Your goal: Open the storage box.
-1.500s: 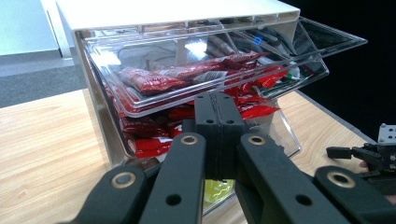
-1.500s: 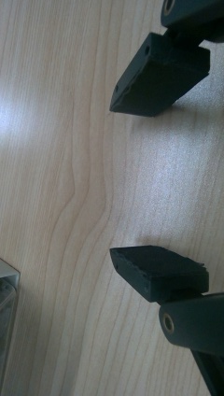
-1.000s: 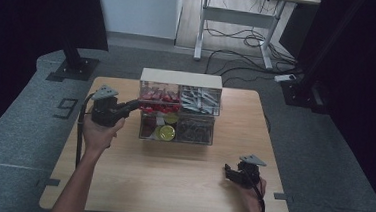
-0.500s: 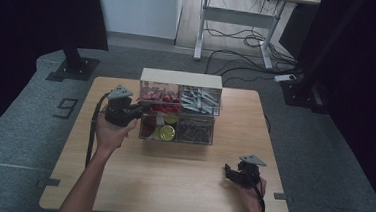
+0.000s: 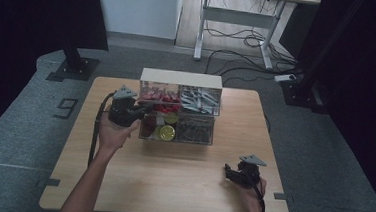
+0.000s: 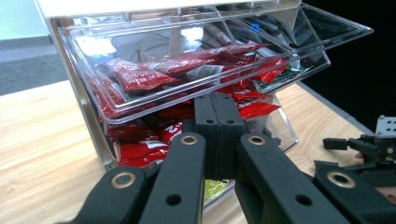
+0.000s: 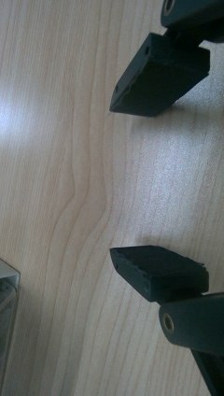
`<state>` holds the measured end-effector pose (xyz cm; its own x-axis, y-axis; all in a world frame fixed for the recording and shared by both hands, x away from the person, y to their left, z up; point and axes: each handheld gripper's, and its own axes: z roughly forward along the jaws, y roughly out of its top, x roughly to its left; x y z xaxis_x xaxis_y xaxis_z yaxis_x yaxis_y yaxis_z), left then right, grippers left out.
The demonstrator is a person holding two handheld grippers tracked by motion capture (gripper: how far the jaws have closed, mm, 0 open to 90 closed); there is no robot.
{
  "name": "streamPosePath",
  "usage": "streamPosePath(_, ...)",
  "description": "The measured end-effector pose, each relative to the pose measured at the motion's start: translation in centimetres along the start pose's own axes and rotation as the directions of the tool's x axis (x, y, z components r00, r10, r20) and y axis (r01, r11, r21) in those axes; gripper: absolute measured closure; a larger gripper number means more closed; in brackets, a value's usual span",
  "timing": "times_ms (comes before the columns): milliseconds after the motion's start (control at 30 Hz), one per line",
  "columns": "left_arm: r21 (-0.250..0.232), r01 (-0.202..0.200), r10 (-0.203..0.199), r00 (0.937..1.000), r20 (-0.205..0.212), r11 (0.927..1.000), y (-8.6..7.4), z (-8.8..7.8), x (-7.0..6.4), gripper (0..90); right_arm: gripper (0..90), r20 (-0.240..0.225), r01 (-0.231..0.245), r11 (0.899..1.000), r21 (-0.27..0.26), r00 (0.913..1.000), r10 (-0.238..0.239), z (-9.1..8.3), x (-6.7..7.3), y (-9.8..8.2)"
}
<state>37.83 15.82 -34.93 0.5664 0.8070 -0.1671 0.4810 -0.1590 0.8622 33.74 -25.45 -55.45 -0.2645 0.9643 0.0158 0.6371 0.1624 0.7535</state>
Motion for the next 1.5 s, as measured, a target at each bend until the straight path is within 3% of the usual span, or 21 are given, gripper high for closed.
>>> streamPosePath(433,-0.023,-0.014,0.014,0.9998,-0.017,0.9996,0.6,-0.5,0.0,90.0,24.9,-0.001,0.001,1.000,0.000,1.0000,-0.001,0.0,0.0,0.0)
streamPosePath(767,-0.030,-0.019,0.019,0.9995,-0.024,0.9994,1.8,-0.4,0.3,90.0,24.9,-0.001,0.002,1.000,-0.001,1.0000,-0.002,0.0,0.0,0.0)
streamPosePath(1067,-0.057,0.004,-0.005,0.9998,-0.020,0.9984,2.9,-0.1,0.7,90.0,24.9,0.000,0.002,1.000,-0.002,1.0000,-0.002,0.0,-0.1,0.0)
streamPosePath(1500,-0.075,-0.014,0.011,0.9992,-0.039,0.9971,5.0,-0.5,0.8,90.0,25.0,0.004,0.000,1.000,-0.002,1.0000,0.000,0.0,-0.2,0.0)
